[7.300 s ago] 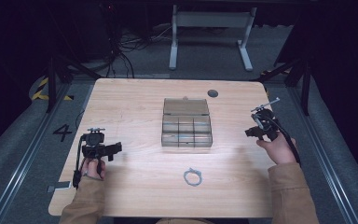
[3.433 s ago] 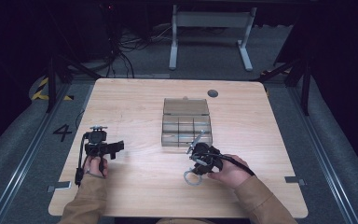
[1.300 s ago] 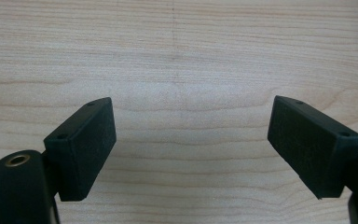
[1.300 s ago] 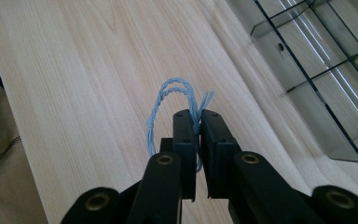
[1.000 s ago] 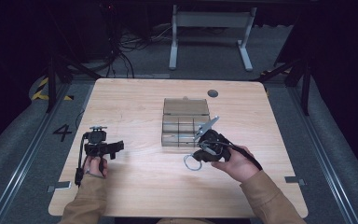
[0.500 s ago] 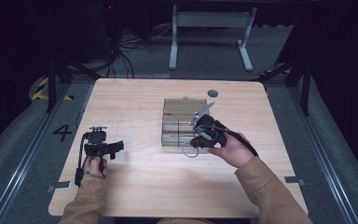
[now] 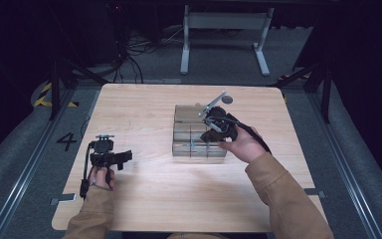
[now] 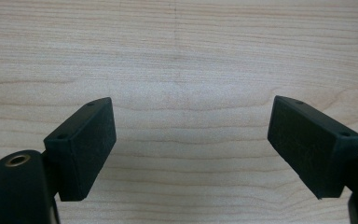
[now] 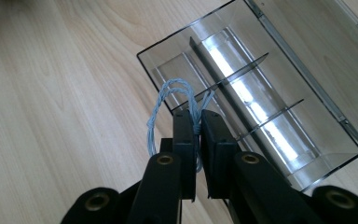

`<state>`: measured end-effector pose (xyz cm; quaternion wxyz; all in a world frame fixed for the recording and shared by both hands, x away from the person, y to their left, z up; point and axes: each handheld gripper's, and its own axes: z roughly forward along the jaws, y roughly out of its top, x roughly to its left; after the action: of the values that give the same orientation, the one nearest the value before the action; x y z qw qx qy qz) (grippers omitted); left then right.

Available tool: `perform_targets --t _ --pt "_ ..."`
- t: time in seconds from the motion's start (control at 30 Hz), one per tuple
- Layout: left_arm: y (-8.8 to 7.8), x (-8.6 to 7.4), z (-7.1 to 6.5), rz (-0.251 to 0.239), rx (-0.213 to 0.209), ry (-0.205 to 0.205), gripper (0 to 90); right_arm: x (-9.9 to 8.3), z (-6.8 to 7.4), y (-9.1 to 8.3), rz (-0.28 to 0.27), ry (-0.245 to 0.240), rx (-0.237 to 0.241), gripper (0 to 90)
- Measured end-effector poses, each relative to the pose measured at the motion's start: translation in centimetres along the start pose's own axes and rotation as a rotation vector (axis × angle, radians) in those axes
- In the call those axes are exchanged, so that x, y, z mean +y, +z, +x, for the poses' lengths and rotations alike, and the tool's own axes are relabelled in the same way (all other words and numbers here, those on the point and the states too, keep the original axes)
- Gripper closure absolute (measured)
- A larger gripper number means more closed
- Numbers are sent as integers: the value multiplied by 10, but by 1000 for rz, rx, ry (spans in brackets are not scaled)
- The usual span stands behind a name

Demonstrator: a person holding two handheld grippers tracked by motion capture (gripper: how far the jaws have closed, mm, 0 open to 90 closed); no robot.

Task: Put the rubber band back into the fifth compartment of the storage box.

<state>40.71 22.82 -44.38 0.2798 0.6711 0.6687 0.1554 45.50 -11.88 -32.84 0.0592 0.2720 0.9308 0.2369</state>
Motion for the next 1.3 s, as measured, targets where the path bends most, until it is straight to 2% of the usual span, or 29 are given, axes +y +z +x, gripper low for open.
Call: perform_targets --t 0.33,0.53,0.7,1.0,1.1,1.3 --pt "0 0 0 0 0 -1 160 8 -16 8 -8 48 -14 851" --pt "0 0 0 1 -1 1 160 10 -20 15 -6 63 -22 851" --pt "0 0 0 0 -1 1 160 8 -22 28 -24 99 -12 851" --pt "0 0 0 0 -2 -1 159 6 -28 44 1 127 -23 851" --pt "0 0 0 1 -1 1 160 3 -30 50 33 129 -42 850" --pt "1 0 -1 -3 -1 -3 160 1 -30 59 62 130 -47 850"
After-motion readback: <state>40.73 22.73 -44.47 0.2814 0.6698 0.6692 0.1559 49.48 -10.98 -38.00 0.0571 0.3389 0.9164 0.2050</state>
